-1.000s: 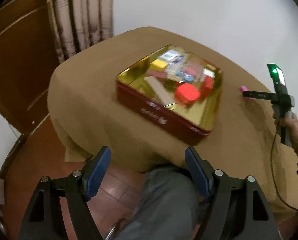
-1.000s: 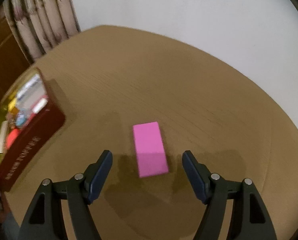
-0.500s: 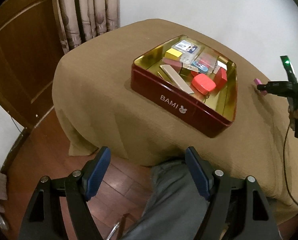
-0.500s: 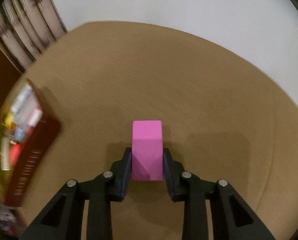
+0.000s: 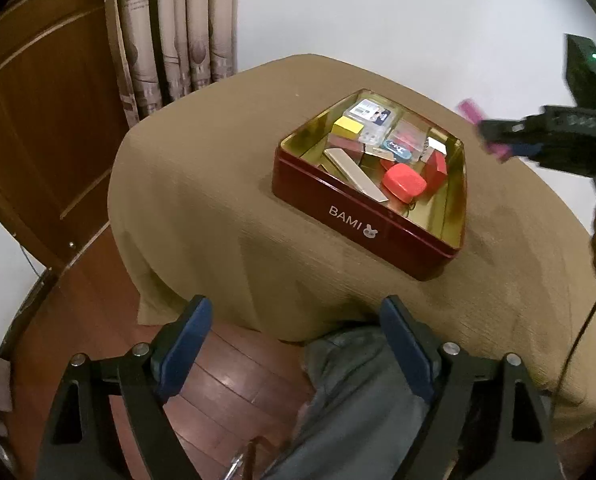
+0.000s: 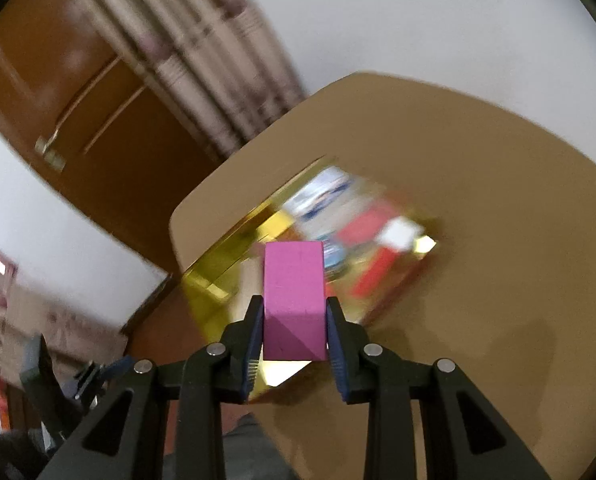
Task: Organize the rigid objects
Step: 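Carry the pink block into the gold tin and open the right gripper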
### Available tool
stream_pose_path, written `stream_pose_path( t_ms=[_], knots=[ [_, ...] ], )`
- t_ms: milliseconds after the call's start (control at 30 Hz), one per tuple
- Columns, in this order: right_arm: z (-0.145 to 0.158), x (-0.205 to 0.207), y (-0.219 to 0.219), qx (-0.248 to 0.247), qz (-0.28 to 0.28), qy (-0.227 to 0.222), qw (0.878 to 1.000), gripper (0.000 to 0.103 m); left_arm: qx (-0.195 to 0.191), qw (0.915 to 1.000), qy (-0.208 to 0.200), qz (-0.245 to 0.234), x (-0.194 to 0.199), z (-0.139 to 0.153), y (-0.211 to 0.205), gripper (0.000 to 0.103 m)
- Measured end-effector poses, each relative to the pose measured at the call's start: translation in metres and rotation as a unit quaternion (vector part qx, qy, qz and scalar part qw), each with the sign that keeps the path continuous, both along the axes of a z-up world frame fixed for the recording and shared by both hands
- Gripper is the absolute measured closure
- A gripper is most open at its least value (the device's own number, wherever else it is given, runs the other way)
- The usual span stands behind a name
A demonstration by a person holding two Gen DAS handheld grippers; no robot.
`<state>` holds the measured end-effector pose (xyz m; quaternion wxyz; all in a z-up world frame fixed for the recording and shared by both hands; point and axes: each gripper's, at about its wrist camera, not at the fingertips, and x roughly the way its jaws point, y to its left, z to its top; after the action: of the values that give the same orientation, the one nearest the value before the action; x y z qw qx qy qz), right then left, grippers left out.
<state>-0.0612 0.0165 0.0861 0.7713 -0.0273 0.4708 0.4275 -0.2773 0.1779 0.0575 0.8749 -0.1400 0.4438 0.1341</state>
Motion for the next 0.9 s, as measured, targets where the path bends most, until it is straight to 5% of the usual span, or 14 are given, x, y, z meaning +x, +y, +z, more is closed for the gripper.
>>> stream_pose_path(
  t_ms=[233,433,900],
  knots=[
    [-0.043,-0.021,0.057,-0.057,0.026,0.006,0.998,0.073,0.026,0.9995,0.0,-0.018,0.005,0.002,0.001,0.02],
    [-0.071,-0.026,0.045,-0.094,0.005,0.001,0.996,0.073,0.044,0.9987,0.002,-0.025,0.009,0.002,0.005,0.02],
    [-0.074,-0.036,0.049,-0.067,-0.05,-0.002,0.997,0.071,0.058,0.9977,0.023,-0.024,0.014,-0.006,0.005,0.02]
  ],
)
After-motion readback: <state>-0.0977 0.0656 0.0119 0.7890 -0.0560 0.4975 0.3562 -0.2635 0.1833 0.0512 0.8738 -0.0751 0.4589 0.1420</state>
